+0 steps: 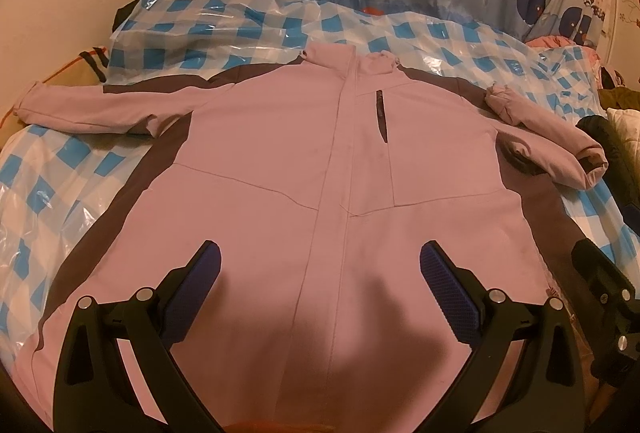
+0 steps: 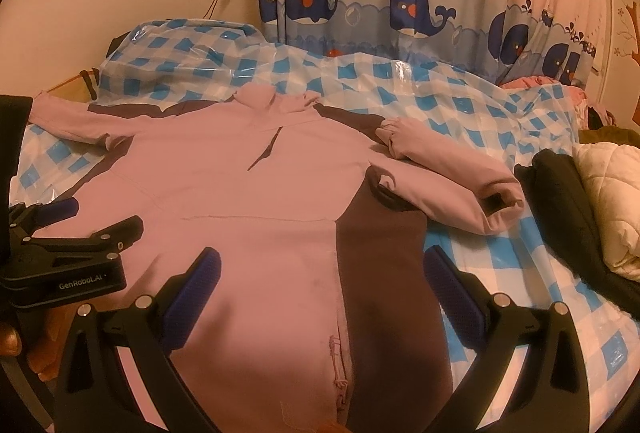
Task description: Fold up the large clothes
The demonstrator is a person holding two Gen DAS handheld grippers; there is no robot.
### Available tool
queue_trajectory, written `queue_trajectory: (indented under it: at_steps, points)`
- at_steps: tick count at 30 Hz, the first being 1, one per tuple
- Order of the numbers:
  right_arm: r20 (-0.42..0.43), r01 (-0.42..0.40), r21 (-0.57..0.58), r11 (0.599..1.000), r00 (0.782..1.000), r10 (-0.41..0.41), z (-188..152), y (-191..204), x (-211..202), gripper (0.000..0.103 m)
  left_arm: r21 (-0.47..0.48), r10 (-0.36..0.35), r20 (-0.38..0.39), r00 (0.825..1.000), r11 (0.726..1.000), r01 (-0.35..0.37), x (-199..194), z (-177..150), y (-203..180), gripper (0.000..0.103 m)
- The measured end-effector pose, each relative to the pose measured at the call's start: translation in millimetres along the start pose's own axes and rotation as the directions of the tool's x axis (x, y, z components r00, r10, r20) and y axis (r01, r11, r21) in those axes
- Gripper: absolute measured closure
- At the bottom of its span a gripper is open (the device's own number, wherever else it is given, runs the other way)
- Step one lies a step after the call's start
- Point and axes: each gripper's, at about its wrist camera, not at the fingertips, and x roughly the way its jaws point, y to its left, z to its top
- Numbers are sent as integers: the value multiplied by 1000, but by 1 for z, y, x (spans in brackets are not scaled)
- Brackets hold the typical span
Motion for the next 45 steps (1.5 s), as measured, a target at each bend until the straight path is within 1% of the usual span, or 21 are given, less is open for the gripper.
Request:
queue_trajectory:
  at_steps: [18,21,25,27,28,29,30,31,32,33,34,35,36,37,38,39,40,41,42,43,45]
  points:
    - [-23,-1,8,1000,1000,1,-4,-2,5,5,3,3,-3,1000,1000,-3,1,-1,-3,7]
    - [-27,10,15,1000,1000,-9,-4,-3,5,5,1,1,-5,1000,1000,-1,1,-1,-3,7]
    - [-24,59,17,998,998,-59,2,-9,3,5,0,-1,-7,1000,1000,1,2,-2,-4,7]
    - [54,41,39,998,998,-43,15,-26,-13,5,-9,-6,-8,1000,1000,6,3,-3,-3,7]
    - [118,39,64,997,992,-46,21,-41,-25,5,-18,-11,-9,1000,1000,11,4,-3,-2,7]
    - [159,39,92,995,986,-53,22,-53,-29,5,-25,-15,-7,1000,1000,14,3,-4,-2,7]
    - [167,47,164,985,983,-75,17,-72,-24,5,-35,-18,-8,1000,999,17,4,-3,0,7]
    - [63,75,223,972,994,-91,12,-87,-7,5,-46,-22,-11,1000,999,22,5,-3,2,7]
    - [-161,71,264,962,986,-28,9,-102,24,20,-55,-27,-15,1000,998,26,5,-4,3,7]
    - [-188,17,314,949,981,45,12,-109,27,39,-71,-34,-21,999,997,32,6,-3,6,7]
    - [-141,32,301,953,990,12,23,-109,15,39,-83,-38,-23,999,996,36,6,-4,7,7]
    - [12,42,232,972,999,-46,46,-100,-16,31,-94,-44,-25,999,995,42,6,-3,10,7]
    - [171,38,172,984,983,-68,67,-92,-45,8,-100,-51,-26,998,994,48,6,-3,11,7]
    - [316,36,149,988,945,-82,81,-90,-69,6,-103,-55,-28,998,993,52,6,-2,12,7]
    - [389,22,156,988,918,-82,89,-93,-78,6,-106,-57,-30,998,993,54,7,-1,13,7]
    - [396,-1,190,982,915,-75,94,-102,-75,6,-110,-60,-31,998,992,56,7,0,14,7]
    - [275,21,231,973,957,-86,97,-111,-56,6,-115,-66,-32,997,991,62,7,2,17,7]
    - [85,75,248,966,991,-99,96,-118,-29,6,-116,-67,-33,997,991,63,7,2,16,7]
    - [-6,67,264,962,998,-68,91,-126,-10,8,-116,-67,-35,997,991,63,8,2,17,7]
    - [-9,57,284,957,998,-57,82,-132,-2,9,-117,-68,-36,997,991,63,8,2,18,7]
    - [-18,107,249,962,994,-106,77,-132,4,10,-118,-69,-37,997,991,64,8,2,17,7]
